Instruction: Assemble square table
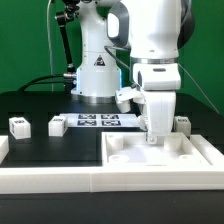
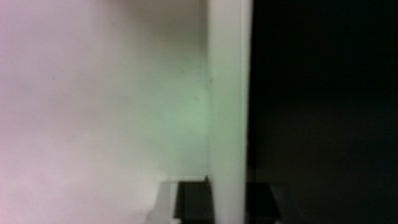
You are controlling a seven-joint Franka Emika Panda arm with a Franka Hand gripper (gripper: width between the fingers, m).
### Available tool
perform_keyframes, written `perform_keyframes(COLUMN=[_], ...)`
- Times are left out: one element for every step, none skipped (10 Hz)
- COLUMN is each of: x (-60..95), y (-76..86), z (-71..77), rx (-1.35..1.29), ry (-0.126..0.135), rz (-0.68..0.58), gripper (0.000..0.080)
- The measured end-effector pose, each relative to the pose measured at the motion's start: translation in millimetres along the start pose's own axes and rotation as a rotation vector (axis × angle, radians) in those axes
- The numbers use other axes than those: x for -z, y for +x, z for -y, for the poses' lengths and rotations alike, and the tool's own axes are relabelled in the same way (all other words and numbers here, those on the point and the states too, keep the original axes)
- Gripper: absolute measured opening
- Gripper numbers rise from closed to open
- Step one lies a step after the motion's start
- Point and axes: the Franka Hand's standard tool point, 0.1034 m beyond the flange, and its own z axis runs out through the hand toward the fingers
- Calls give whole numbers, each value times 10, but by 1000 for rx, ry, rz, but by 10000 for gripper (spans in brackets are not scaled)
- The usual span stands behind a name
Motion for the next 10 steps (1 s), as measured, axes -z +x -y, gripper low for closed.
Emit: perform_keyframes(x=[0,0,0,0,-3,-4,-5,-5,6,42], y=[20,44,51,48,45,42,40,38,52,87], z=[-3,-5,-6,-6,-5,-5,-5,-5,-6,20], rx=[3,5,7,7,6,6,5,5,-31,-86], ry=[9,14,16,15,16,16,16,16,6,-12], rz=[4,6,7,7,7,7,7,7,4,-2], gripper=[58,58,58,85,85,255,392,541,541,627])
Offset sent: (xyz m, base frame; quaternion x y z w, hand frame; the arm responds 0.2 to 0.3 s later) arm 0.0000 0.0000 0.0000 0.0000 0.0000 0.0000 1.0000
